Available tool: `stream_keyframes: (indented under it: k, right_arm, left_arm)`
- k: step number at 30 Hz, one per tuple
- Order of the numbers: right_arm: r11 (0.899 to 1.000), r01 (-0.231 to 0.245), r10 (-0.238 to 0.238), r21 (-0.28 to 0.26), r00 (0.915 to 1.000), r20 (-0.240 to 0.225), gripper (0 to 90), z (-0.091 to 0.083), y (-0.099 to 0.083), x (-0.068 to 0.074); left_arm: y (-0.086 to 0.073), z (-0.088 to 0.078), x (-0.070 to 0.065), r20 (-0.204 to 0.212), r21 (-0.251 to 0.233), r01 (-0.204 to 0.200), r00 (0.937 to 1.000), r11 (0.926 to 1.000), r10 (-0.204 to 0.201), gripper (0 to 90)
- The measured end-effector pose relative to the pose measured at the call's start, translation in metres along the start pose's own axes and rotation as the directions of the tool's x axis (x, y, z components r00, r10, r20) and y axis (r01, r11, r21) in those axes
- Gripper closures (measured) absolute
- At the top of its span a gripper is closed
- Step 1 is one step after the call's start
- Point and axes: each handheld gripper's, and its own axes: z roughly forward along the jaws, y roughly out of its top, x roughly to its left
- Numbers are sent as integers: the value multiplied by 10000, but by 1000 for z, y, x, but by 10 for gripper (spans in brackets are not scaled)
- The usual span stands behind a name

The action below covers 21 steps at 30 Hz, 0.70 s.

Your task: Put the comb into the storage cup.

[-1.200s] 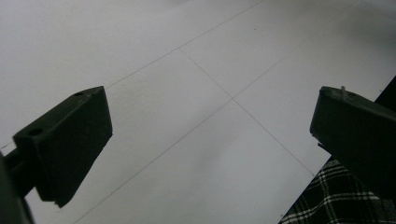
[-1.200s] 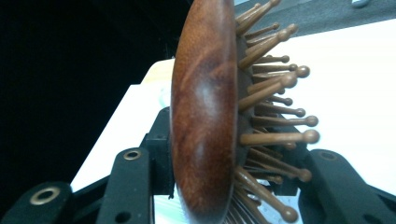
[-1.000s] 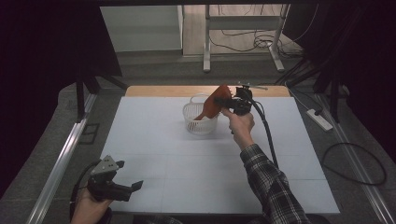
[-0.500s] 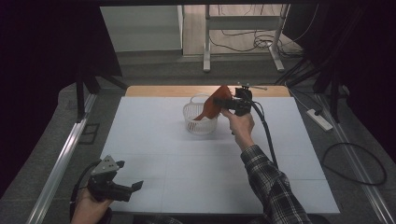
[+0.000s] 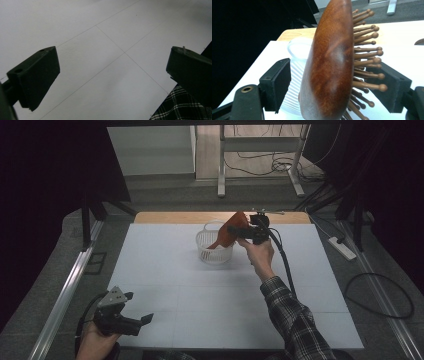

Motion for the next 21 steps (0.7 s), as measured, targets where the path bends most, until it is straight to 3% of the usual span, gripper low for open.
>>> stream_keyframes:
  k: [7,16,20,21]
  right_arm:
    - [9994,279,-281,222,9996,88,179,-2,1,0]
    - [9988,361,-357,333,9993,-118,104,-6,2,2]
    - [9965,633,-631,546,9980,-56,54,-7,2,1]
    - [9943,878,-885,607,9960,99,44,-7,2,2]
  left_arm:
    - [0,0,0,-6,31,-58,10000,10000,58,0]
    - [0,0,0,20,29,-77,10000,10000,77,0]
    - [0,0,-1,23,32,-88,10000,10000,88,0]
    - [0,0,-1,21,31,-86,10000,10000,86,0]
